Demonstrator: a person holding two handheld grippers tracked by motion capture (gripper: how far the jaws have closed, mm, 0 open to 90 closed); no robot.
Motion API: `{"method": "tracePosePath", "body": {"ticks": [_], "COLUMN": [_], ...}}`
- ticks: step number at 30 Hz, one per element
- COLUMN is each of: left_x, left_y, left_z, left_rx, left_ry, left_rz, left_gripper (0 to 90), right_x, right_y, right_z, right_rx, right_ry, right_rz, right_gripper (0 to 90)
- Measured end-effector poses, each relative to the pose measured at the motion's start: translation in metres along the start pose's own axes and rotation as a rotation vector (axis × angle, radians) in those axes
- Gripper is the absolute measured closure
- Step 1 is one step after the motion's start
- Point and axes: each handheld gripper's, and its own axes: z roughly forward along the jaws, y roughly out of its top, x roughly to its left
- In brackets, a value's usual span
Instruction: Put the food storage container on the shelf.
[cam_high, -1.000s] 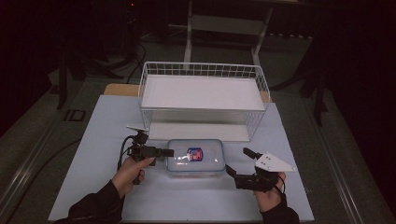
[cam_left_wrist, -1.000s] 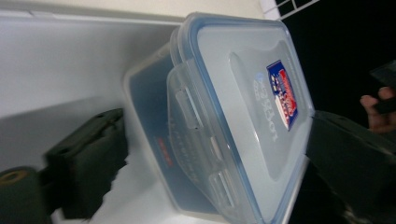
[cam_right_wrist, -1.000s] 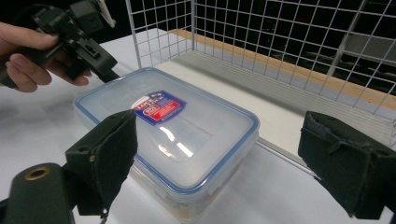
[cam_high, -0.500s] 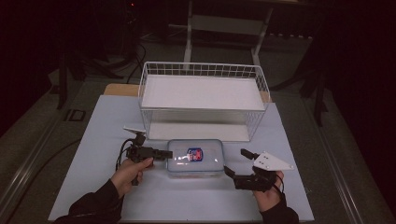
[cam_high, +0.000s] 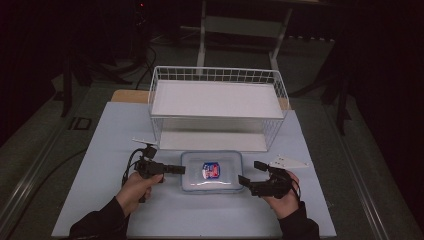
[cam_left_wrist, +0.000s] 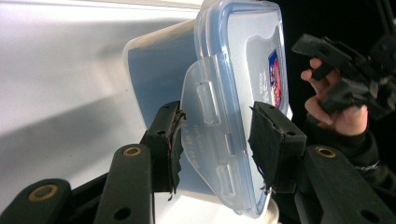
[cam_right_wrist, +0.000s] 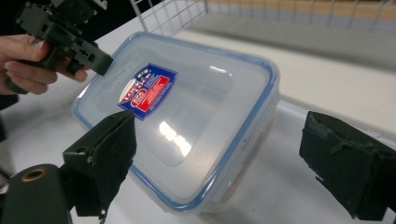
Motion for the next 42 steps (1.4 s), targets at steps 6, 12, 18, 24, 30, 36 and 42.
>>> {"method": "tracePosePath", "body": {"ticks": [6,12,18,24,30,36,42], "left_x": [-0.006,-0.013,-0.013,-0.015,-0.018,-0.025,-0.034], "left_y": [-0.004,-0.008,-0.010,-0.012,-0.015,-0.020,-0.023], "left_z": [-0.001,-0.002,-0.003,-0.004,-0.005,-0.005,-0.006], "left_rx": [-0.001,0.005,0.004,0.009,0.007,-0.012,-0.013], "left_ry": [0.000,0.009,-0.004,-0.006,0.008,0.040,0.082], "left_rz": [0.077,0.142,0.149,0.170,0.197,0.215,0.248], "left_gripper": [56.0,56.9,57.7,58.3,58.5,58.4,58.2], "right_x": [-0.010,-0.023,-0.033,-0.034,-0.036,-0.035,-0.031], "right_y": [0.001,-0.001,-0.003,-0.006,-0.007,-0.007,-0.007], "right_z": [0.010,0.018,0.021,0.025,0.021,0.017,0.013], "right_rx": [0.053,0.101,0.130,0.159,0.157,0.165,0.169], "right_ry": [0.069,0.127,0.186,0.225,0.246,0.246,0.243], "right_rz": [0.059,0.123,0.168,0.190,0.217,0.218,0.213], "right_gripper": [16.7,22.0,32.2,40.5,47.1,50.3,52.1]}}
